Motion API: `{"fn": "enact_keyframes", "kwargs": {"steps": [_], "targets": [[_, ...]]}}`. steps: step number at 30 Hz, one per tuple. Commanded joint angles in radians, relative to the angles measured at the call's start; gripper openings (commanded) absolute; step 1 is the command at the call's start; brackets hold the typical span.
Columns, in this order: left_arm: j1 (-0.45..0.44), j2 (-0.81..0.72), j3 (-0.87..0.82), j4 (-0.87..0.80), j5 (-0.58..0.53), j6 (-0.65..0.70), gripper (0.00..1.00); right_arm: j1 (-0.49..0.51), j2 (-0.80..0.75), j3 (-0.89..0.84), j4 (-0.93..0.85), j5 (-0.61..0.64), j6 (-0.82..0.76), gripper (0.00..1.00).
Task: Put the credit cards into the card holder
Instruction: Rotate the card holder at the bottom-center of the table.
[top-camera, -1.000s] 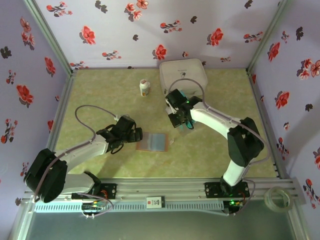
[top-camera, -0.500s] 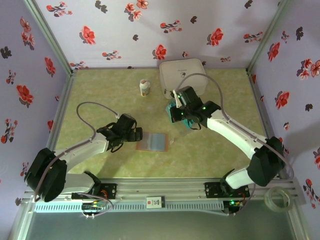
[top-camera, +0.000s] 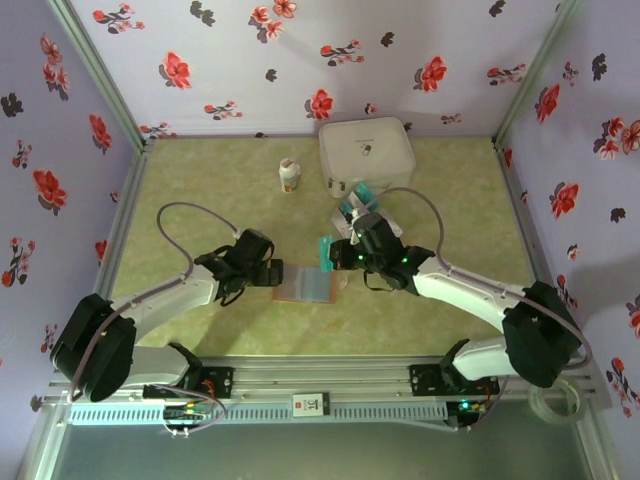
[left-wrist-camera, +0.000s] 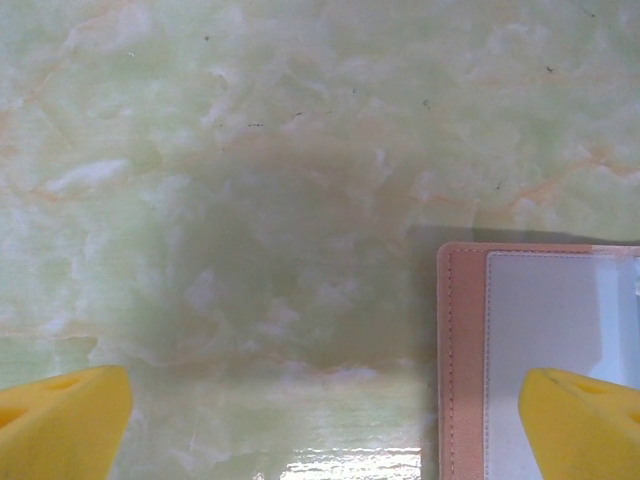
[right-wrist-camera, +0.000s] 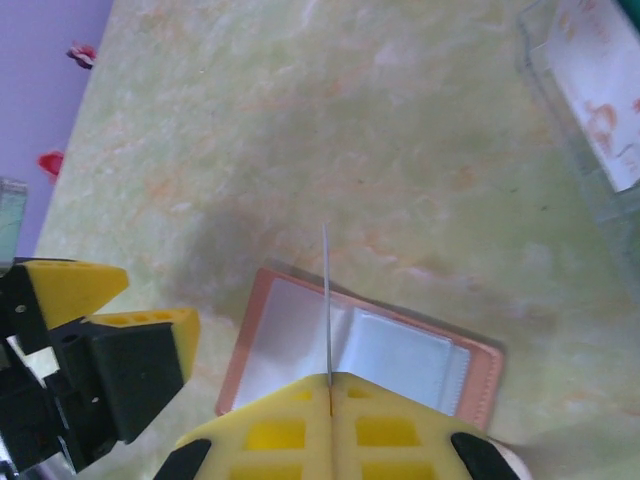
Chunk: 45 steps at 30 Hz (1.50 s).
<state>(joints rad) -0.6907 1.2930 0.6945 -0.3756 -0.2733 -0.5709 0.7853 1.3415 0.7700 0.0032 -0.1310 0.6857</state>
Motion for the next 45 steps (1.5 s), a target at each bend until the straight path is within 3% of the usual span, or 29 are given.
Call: {"fn": "enact_keyframes", "kwargs": {"steps": [1,7,16,26,45], "targets": [[-0.002,0.016,-0.004,-0.01,-0.005,0.019,1.0,0.038,0.016,-0.038,0.162,0.028,0.092,0.0],[-0.02,0.043,-0.012,0.024,0.034,0.006,1.0,0.067,0.044,-0.109,0.241,0.048,0.134,0.0],[-0.101,0.1,-0.019,0.113,0.082,-0.073,1.0,0.037,-0.066,-0.148,0.071,0.161,0.091,0.0],[-0.165,0.161,-0.017,0.173,0.092,-0.153,1.0,-0.076,-0.173,-0.19,-0.016,0.115,0.05,0.0],[-0.296,0.173,0.012,0.21,0.111,-0.262,1.0,-0.104,-0.123,-0.162,-0.005,0.055,0.025,0.0]]}}
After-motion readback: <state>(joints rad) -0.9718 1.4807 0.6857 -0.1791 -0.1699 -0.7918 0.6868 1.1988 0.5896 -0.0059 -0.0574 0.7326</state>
